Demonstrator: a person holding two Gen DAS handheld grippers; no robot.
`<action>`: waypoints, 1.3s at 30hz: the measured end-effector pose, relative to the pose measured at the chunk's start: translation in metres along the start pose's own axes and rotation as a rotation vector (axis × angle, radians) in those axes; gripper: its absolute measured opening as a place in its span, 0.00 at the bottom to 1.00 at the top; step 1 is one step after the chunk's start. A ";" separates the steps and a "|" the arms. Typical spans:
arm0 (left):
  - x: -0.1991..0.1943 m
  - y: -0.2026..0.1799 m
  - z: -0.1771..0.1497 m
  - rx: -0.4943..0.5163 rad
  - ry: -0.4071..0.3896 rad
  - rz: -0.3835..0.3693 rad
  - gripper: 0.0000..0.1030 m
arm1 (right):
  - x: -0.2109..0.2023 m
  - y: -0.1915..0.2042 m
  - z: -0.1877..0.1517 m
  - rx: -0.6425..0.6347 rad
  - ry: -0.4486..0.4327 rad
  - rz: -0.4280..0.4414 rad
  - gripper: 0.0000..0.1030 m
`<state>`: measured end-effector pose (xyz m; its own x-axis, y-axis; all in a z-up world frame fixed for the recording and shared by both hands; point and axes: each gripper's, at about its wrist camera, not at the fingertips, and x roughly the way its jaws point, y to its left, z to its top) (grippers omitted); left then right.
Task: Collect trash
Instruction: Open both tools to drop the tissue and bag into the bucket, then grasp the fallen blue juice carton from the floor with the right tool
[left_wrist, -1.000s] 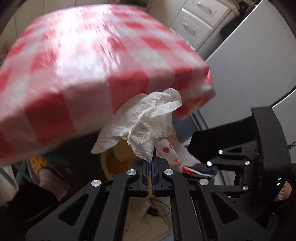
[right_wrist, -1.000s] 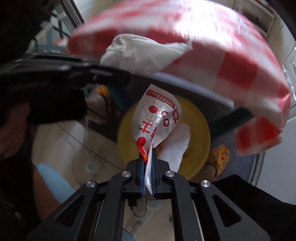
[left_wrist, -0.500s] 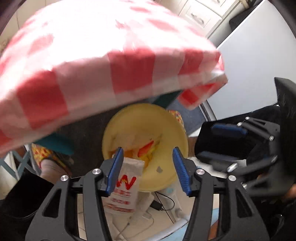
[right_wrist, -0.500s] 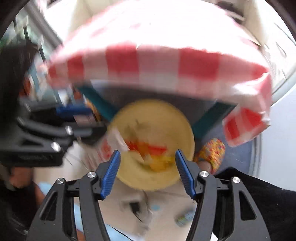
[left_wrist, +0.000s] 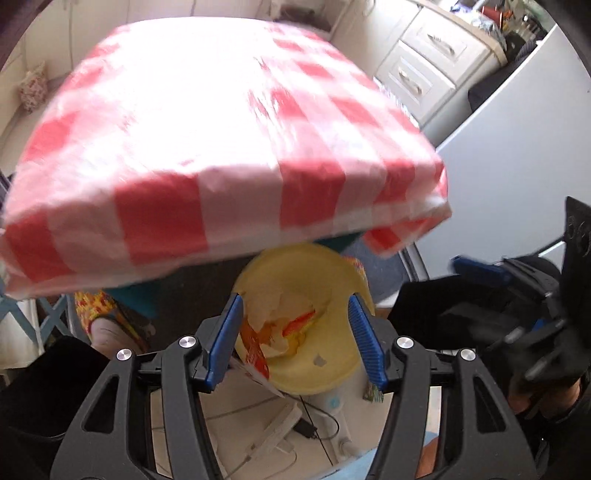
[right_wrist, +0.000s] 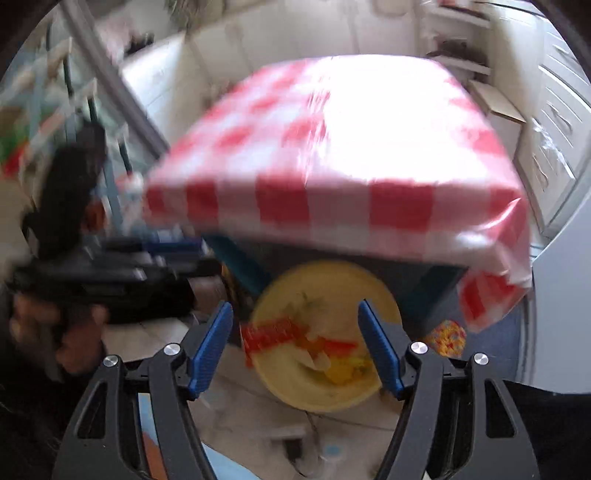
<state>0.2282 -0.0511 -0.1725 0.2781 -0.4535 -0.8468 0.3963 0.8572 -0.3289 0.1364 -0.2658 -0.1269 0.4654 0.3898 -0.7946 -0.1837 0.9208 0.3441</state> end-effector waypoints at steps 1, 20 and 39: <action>-0.006 0.002 0.001 0.000 -0.026 0.009 0.54 | -0.015 -0.006 0.004 0.028 -0.049 0.012 0.66; 0.042 0.027 -0.045 -0.121 0.208 0.133 0.56 | -0.004 -0.260 -0.227 0.538 0.175 -0.388 0.75; 0.067 0.009 -0.057 -0.151 0.266 0.206 0.56 | 0.181 -0.263 -0.397 0.846 0.563 -0.353 0.56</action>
<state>0.2006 -0.0600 -0.2565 0.0937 -0.2059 -0.9741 0.2163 0.9592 -0.1819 -0.0751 -0.4315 -0.5600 -0.1305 0.2533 -0.9586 0.6426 0.7578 0.1128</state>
